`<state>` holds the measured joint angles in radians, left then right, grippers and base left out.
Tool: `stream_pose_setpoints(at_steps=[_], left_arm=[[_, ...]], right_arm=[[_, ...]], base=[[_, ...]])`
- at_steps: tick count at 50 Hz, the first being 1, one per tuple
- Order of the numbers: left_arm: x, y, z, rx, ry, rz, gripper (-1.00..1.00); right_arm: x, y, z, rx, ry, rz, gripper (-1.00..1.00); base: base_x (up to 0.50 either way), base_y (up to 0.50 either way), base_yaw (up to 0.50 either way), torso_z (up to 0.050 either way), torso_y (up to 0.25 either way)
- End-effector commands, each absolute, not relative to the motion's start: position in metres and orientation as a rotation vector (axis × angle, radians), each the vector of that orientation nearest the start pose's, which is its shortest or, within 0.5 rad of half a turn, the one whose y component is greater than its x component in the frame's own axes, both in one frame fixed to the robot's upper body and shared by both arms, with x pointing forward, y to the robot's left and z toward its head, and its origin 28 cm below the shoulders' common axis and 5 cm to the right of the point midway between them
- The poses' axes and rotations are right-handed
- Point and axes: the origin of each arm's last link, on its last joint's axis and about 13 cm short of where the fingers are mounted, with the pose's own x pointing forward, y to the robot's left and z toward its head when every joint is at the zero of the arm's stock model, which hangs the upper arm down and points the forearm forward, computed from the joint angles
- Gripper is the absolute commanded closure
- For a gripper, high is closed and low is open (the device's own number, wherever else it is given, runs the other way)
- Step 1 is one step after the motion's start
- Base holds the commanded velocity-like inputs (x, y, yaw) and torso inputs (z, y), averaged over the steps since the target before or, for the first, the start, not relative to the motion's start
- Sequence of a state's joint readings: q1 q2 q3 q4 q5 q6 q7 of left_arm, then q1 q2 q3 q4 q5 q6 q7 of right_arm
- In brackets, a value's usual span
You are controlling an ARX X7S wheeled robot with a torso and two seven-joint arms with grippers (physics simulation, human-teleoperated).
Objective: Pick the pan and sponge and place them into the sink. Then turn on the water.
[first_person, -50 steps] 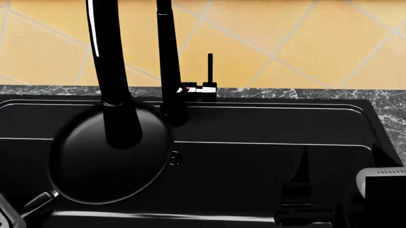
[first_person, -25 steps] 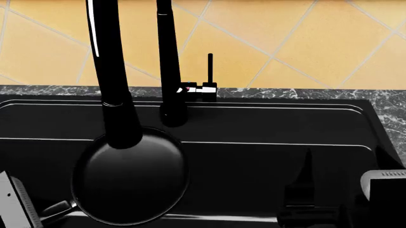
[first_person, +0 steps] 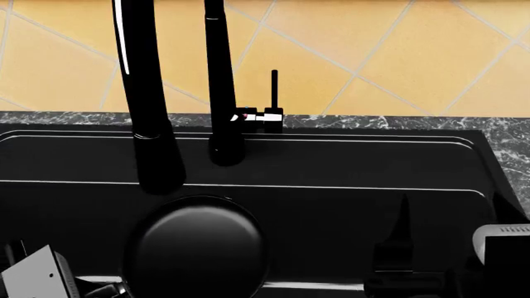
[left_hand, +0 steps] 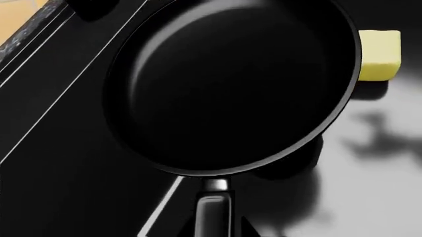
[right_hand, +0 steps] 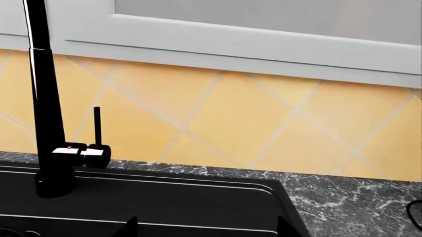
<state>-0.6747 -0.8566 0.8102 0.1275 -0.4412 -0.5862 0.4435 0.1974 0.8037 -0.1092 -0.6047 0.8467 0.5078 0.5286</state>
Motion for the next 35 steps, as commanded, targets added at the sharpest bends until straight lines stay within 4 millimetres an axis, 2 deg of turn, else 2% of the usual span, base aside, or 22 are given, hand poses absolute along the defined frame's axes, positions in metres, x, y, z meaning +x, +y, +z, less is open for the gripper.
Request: stream_pose_setpoints(at_steps=[1, 12, 24, 35], left_arm=[[0.289, 0.293, 0.130, 0.621, 0.401, -0.833, 1.00], [0.297, 0.292, 0.119, 0.622, 0.425, -0.852, 1.00], [0.294, 0.289, 0.097, 0.620, 0.469, -0.872, 1.00], [0.292, 0.293, 0.090, 0.625, 0.493, -0.872, 1.00]], right_arm=[[0.208, -0.174, 0.166, -0.080, -0.073, -0.020, -1.00], [0.209, -0.173, 0.165, -0.079, -0.072, -0.017, -1.00], [0.208, -0.173, 0.165, -0.078, -0.070, -0.019, -1.00], [0.208, -0.174, 0.166, -0.079, -0.073, -0.018, -1.00]], base=[[0.00, 0.00, 0.00, 0.000, 0.000], [0.00, 0.00, 0.00, 0.001, 0.001], [0.00, 0.00, 0.00, 0.000, 0.002], [0.00, 0.00, 0.00, 0.001, 0.001]])
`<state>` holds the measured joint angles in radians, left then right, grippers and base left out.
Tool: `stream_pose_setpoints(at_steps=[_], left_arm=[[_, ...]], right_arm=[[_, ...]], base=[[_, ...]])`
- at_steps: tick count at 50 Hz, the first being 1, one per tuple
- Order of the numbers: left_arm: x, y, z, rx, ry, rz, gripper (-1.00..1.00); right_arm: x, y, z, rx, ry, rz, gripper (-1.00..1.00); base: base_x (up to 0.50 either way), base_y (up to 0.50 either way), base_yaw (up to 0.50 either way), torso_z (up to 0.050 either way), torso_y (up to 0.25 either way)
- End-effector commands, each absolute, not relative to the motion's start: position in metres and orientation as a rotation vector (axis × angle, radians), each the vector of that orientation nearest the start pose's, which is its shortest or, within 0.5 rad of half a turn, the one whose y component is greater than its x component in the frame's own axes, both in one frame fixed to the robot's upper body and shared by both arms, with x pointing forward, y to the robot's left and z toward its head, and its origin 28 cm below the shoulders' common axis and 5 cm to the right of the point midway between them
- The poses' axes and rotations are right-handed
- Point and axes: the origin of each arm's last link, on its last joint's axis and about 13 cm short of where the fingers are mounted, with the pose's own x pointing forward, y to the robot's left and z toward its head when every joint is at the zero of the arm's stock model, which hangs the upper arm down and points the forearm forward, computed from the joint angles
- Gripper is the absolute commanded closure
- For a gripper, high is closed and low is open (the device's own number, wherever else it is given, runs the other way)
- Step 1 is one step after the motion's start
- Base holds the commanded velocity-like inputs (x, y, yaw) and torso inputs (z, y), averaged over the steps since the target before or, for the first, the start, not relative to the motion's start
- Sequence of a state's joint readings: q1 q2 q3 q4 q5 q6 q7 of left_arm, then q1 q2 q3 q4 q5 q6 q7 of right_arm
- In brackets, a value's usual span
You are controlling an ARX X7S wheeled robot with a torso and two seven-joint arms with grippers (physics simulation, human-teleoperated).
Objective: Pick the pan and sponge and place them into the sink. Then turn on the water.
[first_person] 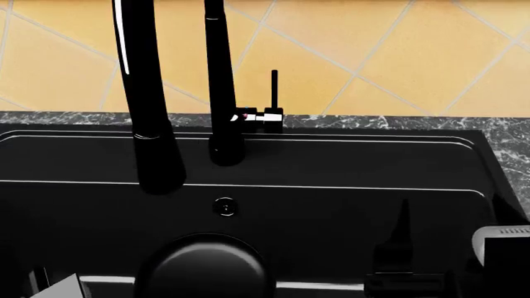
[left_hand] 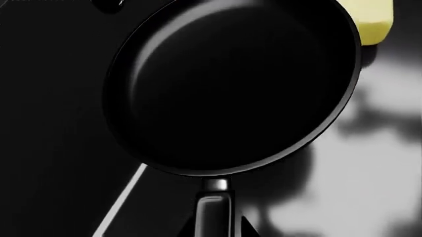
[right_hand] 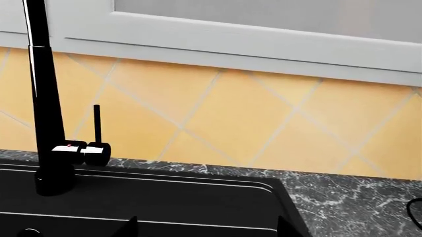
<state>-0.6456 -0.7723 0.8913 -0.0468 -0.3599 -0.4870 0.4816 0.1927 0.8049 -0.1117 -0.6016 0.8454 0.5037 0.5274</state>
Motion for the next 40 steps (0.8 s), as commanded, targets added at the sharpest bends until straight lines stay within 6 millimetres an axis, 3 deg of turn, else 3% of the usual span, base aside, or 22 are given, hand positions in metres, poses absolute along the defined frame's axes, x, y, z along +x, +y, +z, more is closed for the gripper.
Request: stream_pose_setpoints(at_steps=[1, 14, 29, 40], left_arm=[[0.292, 0.293, 0.090, 0.623, 0.495, -0.869, 1.00], [0.293, 0.296, 0.072, 0.608, 0.535, -0.877, 1.00], [0.298, 0.277, 0.058, 0.606, 0.562, -0.891, 1.00], [0.295, 0.283, 0.055, 0.610, 0.573, -0.879, 1.00]], right_arm=[[0.209, -0.174, 0.166, -0.080, -0.074, -0.018, -1.00], [0.207, -0.174, 0.164, -0.081, -0.067, -0.019, -1.00], [0.205, -0.175, 0.163, -0.083, -0.064, -0.023, -1.00], [0.206, -0.174, 0.162, -0.082, -0.060, -0.018, -1.00]], base=[[0.00, 0.00, 0.00, 0.000, 0.000], [0.00, 0.00, 0.00, 0.000, 0.002], [0.00, 0.00, 0.00, 0.001, 0.001], [0.00, 0.00, 0.00, 0.001, 0.001]])
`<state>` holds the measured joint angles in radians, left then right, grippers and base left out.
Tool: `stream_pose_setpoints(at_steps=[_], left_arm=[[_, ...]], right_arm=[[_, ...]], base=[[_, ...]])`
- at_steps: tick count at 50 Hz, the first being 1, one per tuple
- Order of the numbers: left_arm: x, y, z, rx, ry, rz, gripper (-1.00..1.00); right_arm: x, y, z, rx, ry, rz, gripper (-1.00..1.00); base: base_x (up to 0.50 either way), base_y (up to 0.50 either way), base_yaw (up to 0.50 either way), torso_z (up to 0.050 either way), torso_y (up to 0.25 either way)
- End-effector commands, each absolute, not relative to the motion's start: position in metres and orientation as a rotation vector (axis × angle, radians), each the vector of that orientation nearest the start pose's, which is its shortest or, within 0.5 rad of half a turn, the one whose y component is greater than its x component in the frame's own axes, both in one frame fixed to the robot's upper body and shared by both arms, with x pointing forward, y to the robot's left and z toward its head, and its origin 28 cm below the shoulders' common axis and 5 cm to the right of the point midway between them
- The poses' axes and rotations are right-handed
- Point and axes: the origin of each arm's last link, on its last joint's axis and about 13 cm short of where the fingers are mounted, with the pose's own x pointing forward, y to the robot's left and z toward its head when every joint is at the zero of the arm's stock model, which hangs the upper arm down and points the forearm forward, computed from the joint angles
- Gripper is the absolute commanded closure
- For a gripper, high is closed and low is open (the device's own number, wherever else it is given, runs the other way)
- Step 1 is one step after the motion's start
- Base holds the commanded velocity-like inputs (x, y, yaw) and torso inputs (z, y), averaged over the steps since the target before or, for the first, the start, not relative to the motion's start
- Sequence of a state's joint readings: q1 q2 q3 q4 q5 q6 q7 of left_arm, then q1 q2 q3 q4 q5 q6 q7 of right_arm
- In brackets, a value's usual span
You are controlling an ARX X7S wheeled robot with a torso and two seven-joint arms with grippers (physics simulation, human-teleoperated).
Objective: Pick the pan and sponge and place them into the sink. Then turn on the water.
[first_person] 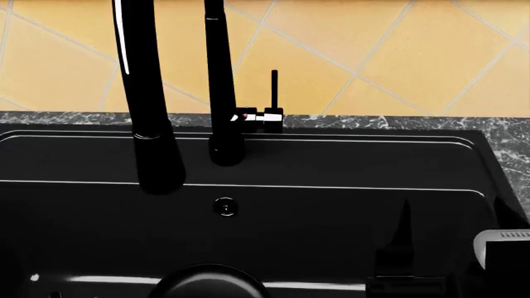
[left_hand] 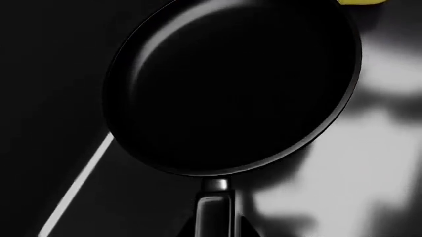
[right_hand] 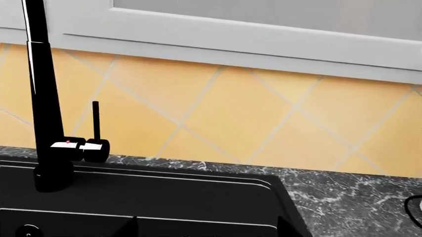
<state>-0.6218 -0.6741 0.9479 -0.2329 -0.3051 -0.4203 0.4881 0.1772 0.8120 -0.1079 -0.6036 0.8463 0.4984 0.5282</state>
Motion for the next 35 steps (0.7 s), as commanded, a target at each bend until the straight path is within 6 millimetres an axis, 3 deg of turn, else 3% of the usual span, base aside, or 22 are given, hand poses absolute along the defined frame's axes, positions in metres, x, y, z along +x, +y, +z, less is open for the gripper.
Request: stream_pose_setpoints(at_steps=[1, 4, 5, 20, 35], left_arm=[[0.294, 0.285, 0.055, 0.609, 0.572, -0.877, 1.00], [0.293, 0.287, 0.055, 0.611, 0.575, -0.876, 1.00], [0.293, 0.287, 0.055, 0.612, 0.578, -0.873, -1.00], [0.293, 0.285, 0.062, 0.620, 0.566, -0.869, -1.00], [0.284, 0.293, 0.091, 0.565, 0.440, -0.779, -1.00]], right_arm=[[0.206, -0.174, 0.162, -0.082, -0.061, -0.018, -1.00], [0.206, -0.175, 0.163, -0.082, -0.063, -0.019, -1.00], [0.206, -0.175, 0.163, -0.082, -0.062, -0.019, -1.00], [0.208, -0.175, 0.162, -0.076, -0.063, -0.018, -1.00], [0.207, -0.175, 0.162, -0.074, -0.065, -0.021, -1.00]], base=[[0.00, 0.00, 0.00, 0.000, 0.000], [0.00, 0.00, 0.00, 0.000, 0.003], [0.00, 0.00, 0.00, 0.000, 0.000], [0.00, 0.00, 0.00, 0.000, 0.000], [0.00, 0.00, 0.00, 0.000, 0.000]])
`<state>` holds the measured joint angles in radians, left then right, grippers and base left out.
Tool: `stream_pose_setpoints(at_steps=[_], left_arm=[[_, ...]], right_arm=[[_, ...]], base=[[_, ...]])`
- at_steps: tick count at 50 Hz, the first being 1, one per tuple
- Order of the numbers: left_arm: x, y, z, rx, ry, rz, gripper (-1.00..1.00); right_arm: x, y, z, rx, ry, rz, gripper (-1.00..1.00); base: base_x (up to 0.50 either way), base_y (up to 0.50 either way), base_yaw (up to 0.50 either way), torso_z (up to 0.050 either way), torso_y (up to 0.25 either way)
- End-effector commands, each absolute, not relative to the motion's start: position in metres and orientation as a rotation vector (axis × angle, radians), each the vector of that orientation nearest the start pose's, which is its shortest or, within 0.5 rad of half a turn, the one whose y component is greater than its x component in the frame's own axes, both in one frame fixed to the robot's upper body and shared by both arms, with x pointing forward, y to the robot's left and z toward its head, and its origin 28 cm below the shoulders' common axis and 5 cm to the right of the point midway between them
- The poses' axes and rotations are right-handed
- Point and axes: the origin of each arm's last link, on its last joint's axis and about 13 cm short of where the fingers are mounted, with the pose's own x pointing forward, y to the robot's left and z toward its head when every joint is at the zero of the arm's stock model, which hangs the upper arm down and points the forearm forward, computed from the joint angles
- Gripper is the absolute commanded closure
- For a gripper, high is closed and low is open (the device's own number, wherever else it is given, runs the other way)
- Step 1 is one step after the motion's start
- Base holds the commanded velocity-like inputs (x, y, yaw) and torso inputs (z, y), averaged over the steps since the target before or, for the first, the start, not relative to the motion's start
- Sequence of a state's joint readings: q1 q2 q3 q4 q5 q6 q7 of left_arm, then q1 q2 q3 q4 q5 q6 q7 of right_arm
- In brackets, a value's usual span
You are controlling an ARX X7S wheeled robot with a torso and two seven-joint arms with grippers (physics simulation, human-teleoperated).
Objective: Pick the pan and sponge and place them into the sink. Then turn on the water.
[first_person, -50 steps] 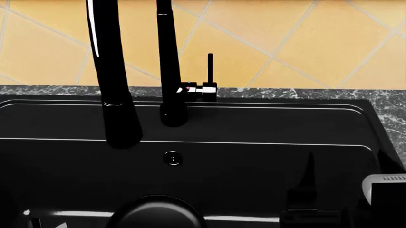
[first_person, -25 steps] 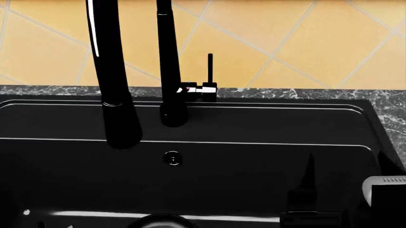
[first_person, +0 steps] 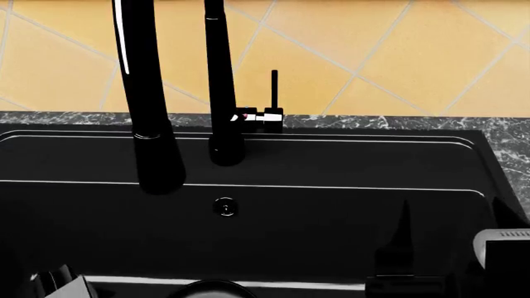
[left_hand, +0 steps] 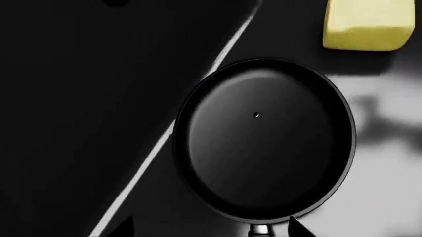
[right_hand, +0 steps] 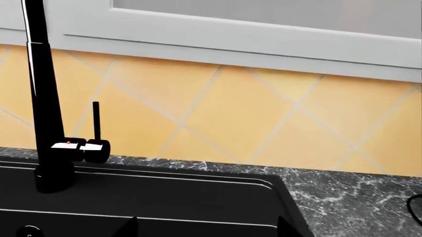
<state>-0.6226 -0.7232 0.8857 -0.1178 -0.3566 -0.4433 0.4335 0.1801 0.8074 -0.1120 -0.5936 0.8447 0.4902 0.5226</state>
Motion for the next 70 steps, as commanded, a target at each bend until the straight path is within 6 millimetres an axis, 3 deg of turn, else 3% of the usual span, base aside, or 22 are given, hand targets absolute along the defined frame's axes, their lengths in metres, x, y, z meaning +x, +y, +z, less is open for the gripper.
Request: stream_pose_setpoints(at_steps=[1, 19, 23, 27, 35, 46, 59, 70], left_arm=[[0.281, 0.295, 0.095, 0.557, 0.426, -0.774, -1.00], [0.258, 0.296, 0.122, 0.471, 0.270, -0.627, -1.00], [0.254, 0.291, 0.128, 0.417, 0.230, -0.527, -1.00], [0.236, 0.291, 0.127, 0.406, 0.200, -0.508, -1.00], [0.244, 0.268, 0.137, 0.291, 0.099, -0.312, -1.00], [0.235, 0.272, 0.149, 0.215, 0.037, -0.125, -1.00], [0.227, 0.275, 0.160, 0.210, -0.025, -0.036, -1.00], [0.225, 0.272, 0.157, 0.239, -0.021, -0.017, -1.00]], right_arm=[[0.207, -0.175, 0.162, -0.074, -0.068, -0.021, -1.00], [0.208, -0.176, 0.164, -0.072, -0.077, -0.019, -1.00], [0.208, -0.176, 0.164, -0.070, -0.081, -0.024, -1.00], [0.208, -0.174, 0.161, -0.068, -0.096, -0.021, -1.00], [0.209, -0.174, 0.164, -0.057, -0.121, -0.047, -1.00], [0.215, -0.170, 0.166, -0.063, -0.122, -0.050, -1.00], [0.223, -0.161, 0.174, -0.028, -0.154, -0.004, -1.00], [0.248, -0.144, 0.188, -0.059, -0.170, 0.049, -1.00]], base=[[0.00, 0.00, 0.00, 0.000, 0.000], [0.00, 0.00, 0.00, 0.000, 0.000], [0.00, 0.00, 0.00, 0.000, 0.000], [0.00, 0.00, 0.00, 0.000, 0.000], [0.00, 0.00, 0.00, 0.000, 0.000], [0.00, 0.00, 0.00, 0.000, 0.000], [0.00, 0.00, 0.00, 0.000, 0.000], [0.00, 0.00, 0.00, 0.000, 0.000]])
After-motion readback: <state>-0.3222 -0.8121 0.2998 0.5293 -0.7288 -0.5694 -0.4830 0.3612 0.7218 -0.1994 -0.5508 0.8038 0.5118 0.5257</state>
